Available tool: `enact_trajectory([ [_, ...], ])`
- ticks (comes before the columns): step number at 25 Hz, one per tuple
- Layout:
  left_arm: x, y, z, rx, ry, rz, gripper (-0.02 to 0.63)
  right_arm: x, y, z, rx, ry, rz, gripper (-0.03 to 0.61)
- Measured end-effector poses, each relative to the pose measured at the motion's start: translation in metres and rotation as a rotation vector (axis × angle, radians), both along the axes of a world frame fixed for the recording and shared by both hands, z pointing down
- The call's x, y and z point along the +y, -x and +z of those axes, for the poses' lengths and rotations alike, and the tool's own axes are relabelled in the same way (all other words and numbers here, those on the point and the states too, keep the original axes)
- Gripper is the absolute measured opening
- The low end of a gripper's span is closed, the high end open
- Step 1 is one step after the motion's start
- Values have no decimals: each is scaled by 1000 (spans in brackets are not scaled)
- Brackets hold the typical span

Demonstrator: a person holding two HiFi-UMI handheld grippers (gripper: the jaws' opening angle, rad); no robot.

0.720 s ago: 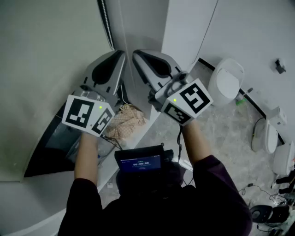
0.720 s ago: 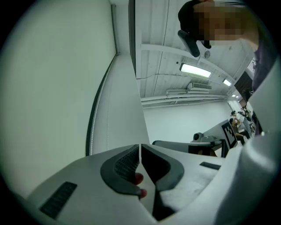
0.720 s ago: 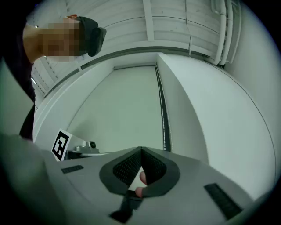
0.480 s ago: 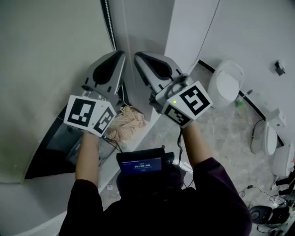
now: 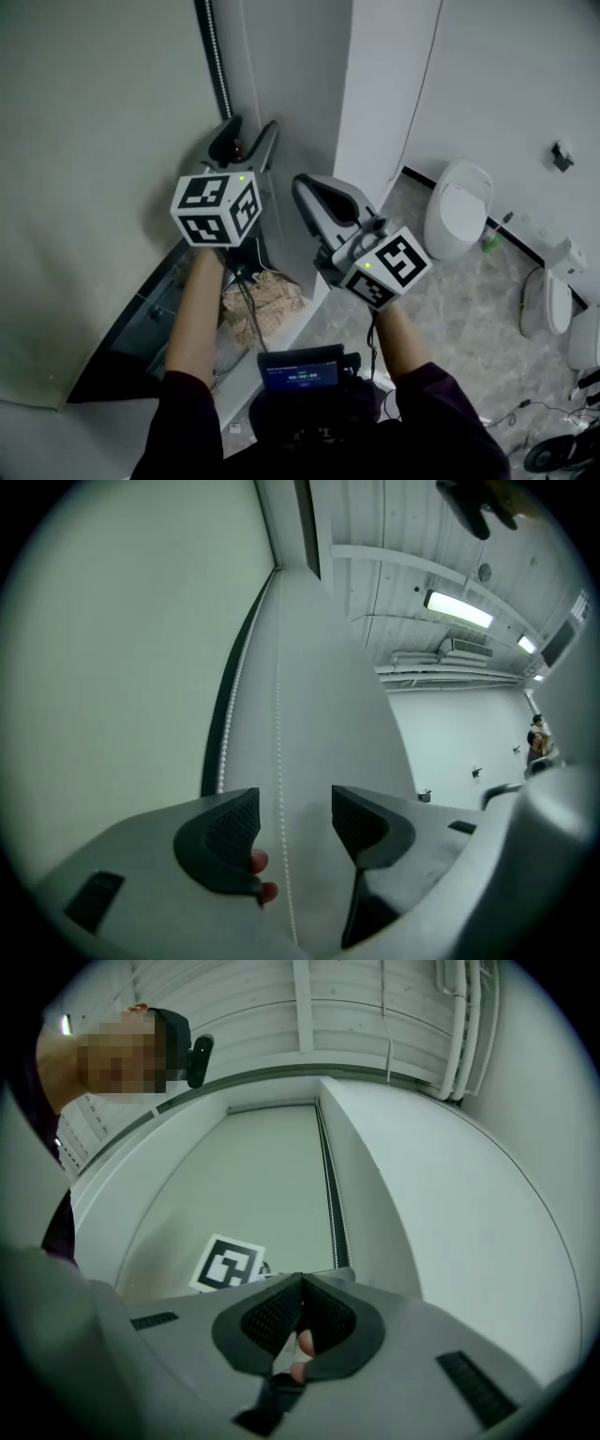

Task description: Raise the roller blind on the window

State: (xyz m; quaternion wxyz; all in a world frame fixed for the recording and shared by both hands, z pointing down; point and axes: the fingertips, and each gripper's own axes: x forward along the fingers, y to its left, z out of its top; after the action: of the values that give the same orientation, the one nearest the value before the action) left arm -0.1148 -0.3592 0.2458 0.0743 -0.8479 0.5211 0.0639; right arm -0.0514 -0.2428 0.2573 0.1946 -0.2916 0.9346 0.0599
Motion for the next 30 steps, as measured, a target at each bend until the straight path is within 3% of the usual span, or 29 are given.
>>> enact_trajectory([
  [7,-42,-1,-6,-35,44,-110,202,-1,-24,-3,5,-8,37,6],
  [8,-43,-2,-8,-36,40,-121,178,-3,-28,-3,9,-2,44,6],
  [9,-44,-2,-10,-38,30,-139,76,-6,-30,-3,10,3,50,6],
  [10,-45,-1,-11,-44,19,-157,24,-8,-31,-4,10,7,56,6],
  [16,-11,-9,-4,-42,-32,-109,12,-18,-18,-19,49,39,26,9],
  [17,-1,-12,-3,-43,-46,-97,12,-19,-14,-31,60,37,6,31],
  [20,30,-11,-2,-30,-112,-82,11,-24,1,-65,91,20,-50,189],
  [22,48,-5,-1,-19,-151,-78,11,-31,16,-87,98,7,-76,262],
  [26,74,2,7,-20,-169,-64,11,-46,42,-129,107,-32,-68,265],
  [30,78,9,35,-36,-122,-55,11,-48,73,-139,132,-62,-71,261],
])
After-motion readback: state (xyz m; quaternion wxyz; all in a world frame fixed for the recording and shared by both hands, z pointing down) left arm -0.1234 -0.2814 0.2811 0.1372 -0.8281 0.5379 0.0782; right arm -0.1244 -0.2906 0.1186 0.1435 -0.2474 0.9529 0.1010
